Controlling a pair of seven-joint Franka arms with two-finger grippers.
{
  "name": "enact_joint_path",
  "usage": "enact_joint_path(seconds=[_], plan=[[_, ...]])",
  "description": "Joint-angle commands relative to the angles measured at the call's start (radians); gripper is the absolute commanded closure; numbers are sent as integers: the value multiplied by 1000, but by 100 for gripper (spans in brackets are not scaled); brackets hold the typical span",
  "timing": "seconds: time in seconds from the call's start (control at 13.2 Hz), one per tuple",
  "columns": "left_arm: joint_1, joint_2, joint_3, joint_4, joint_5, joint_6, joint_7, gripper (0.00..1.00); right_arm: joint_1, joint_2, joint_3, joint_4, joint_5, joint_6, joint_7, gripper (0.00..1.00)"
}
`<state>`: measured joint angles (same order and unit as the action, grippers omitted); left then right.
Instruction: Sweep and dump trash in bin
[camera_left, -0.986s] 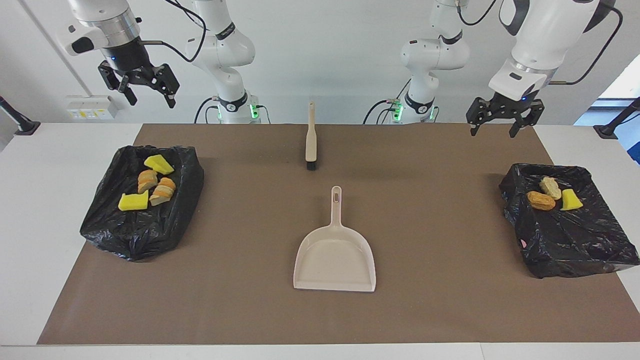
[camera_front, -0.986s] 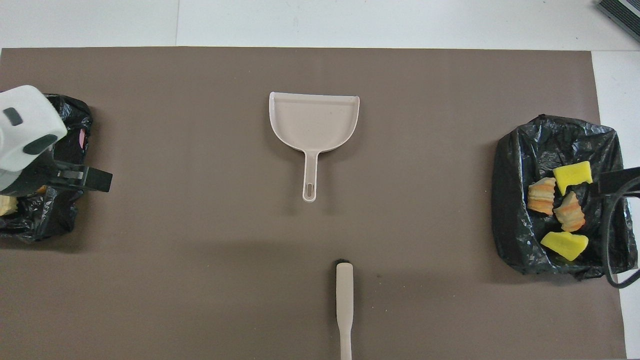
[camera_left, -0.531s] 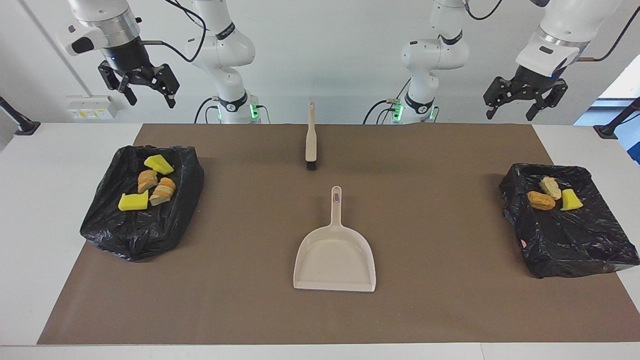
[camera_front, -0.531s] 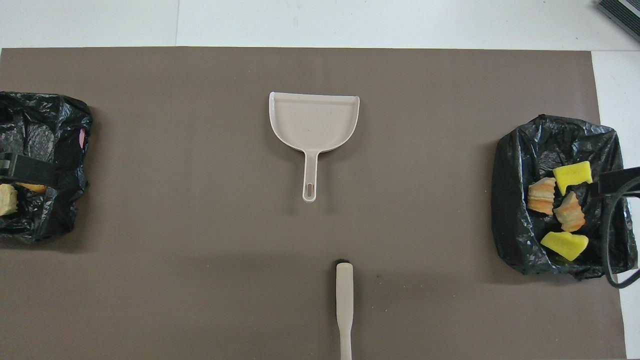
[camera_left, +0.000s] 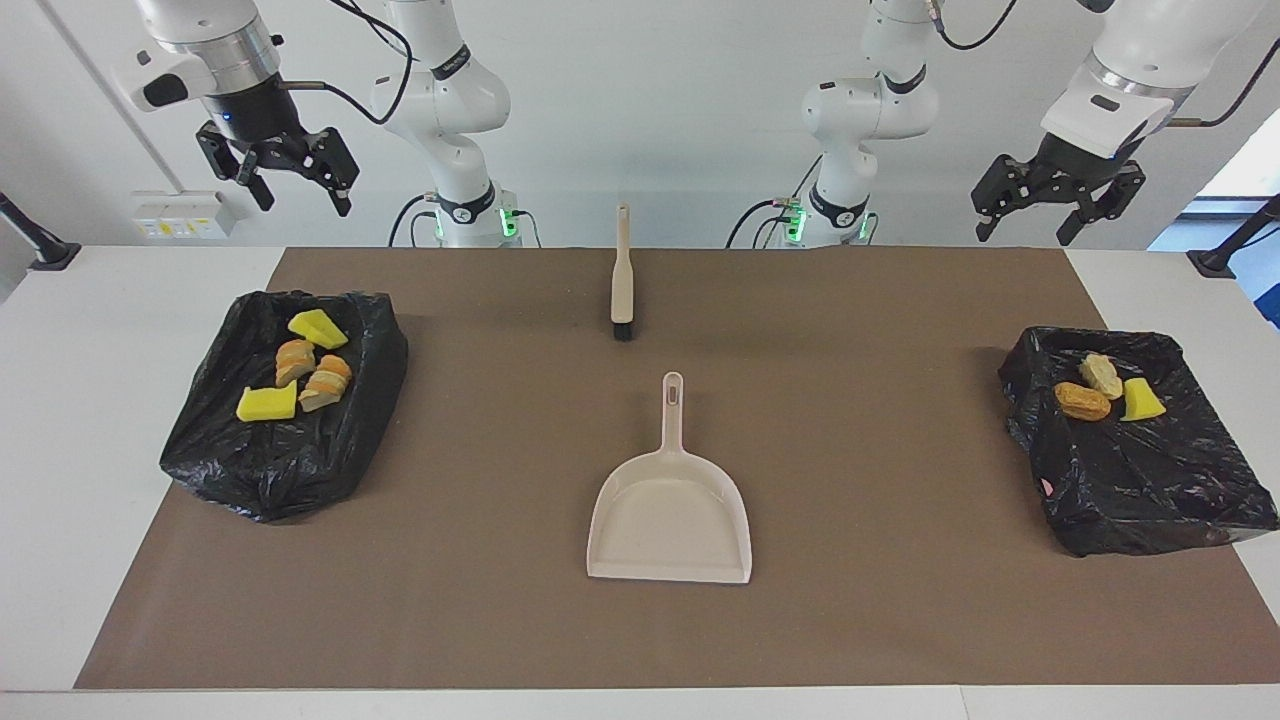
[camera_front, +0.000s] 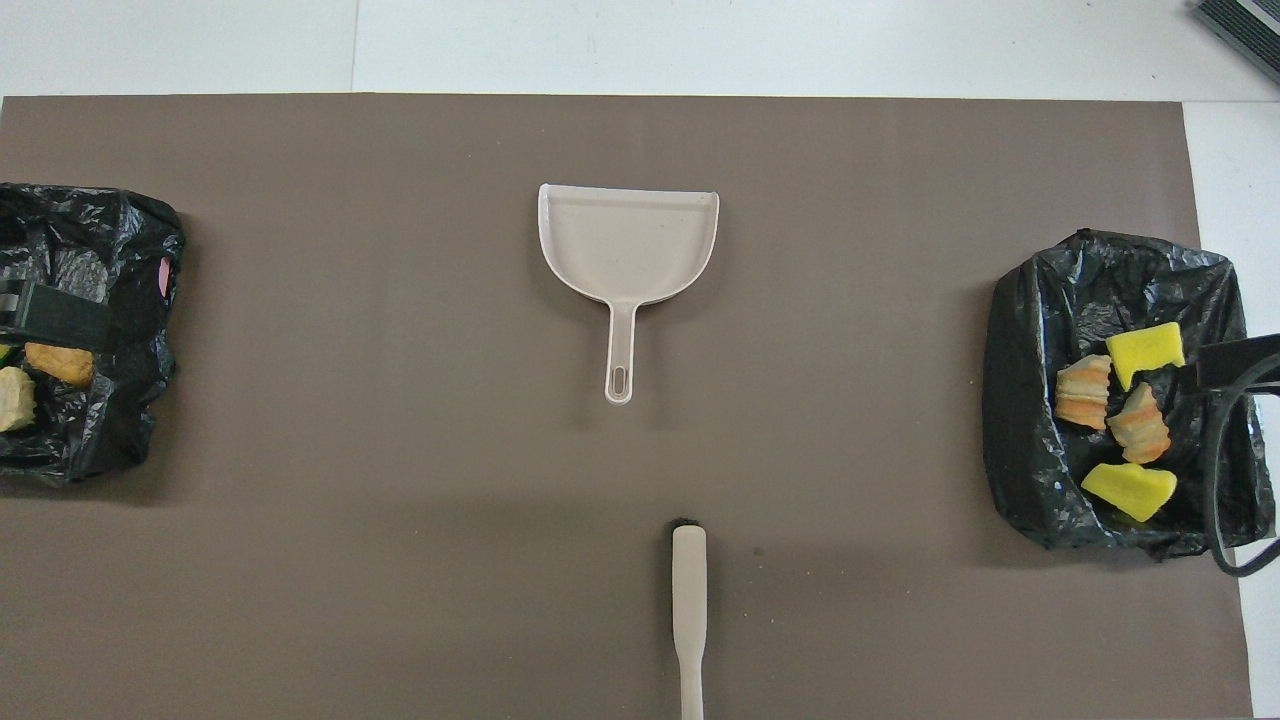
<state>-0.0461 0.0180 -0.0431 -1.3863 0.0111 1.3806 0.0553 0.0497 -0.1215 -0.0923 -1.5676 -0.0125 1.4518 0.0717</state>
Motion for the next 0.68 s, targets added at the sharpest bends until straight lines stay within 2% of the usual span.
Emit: enact_joint_path(seconds=[0.0, 0.61], plan=[[0, -43, 5, -51, -14, -8, 12, 0, -7, -7, -1, -2, 19, 1, -23, 0], [0, -73, 11, -105, -13, 37, 12, 0, -7, -7, -1, -2, 20, 1, -23, 0]])
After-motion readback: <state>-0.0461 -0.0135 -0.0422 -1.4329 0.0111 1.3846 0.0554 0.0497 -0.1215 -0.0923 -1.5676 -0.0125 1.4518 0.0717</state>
